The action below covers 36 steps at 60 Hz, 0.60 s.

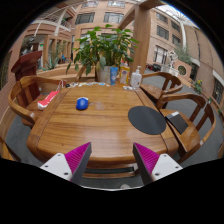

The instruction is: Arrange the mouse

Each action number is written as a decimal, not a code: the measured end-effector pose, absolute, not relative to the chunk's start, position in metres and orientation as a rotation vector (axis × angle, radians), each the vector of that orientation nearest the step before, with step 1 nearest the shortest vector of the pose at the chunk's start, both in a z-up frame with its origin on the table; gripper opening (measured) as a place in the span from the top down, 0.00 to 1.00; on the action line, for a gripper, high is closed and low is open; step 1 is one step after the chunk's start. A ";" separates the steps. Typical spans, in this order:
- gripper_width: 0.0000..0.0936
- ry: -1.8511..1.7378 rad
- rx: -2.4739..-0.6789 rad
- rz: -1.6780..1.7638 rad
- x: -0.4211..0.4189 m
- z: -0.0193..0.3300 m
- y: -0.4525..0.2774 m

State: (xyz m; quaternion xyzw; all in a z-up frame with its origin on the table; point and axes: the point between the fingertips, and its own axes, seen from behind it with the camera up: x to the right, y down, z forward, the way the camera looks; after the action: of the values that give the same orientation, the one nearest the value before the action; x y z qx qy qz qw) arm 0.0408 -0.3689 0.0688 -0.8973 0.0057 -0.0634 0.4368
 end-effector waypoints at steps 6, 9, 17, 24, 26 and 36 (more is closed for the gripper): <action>0.09 -0.046 -2.258 -0.073 -0.005 0.045 -0.335; 0.08 -0.072 -2.254 -0.051 -0.025 0.039 -0.312; 0.08 -0.114 -2.205 -0.014 -0.070 0.035 -0.234; 0.09 -0.140 -2.194 -0.026 -0.091 0.026 -0.170; 0.09 -0.141 -2.193 -0.031 -0.094 0.023 -0.153; 0.18 -0.124 -2.246 -0.033 -0.102 -0.001 -0.094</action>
State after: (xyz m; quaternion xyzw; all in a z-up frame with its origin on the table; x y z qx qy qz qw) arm -0.1018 -0.0943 -0.0005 -0.9007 -0.0499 -0.0131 0.4314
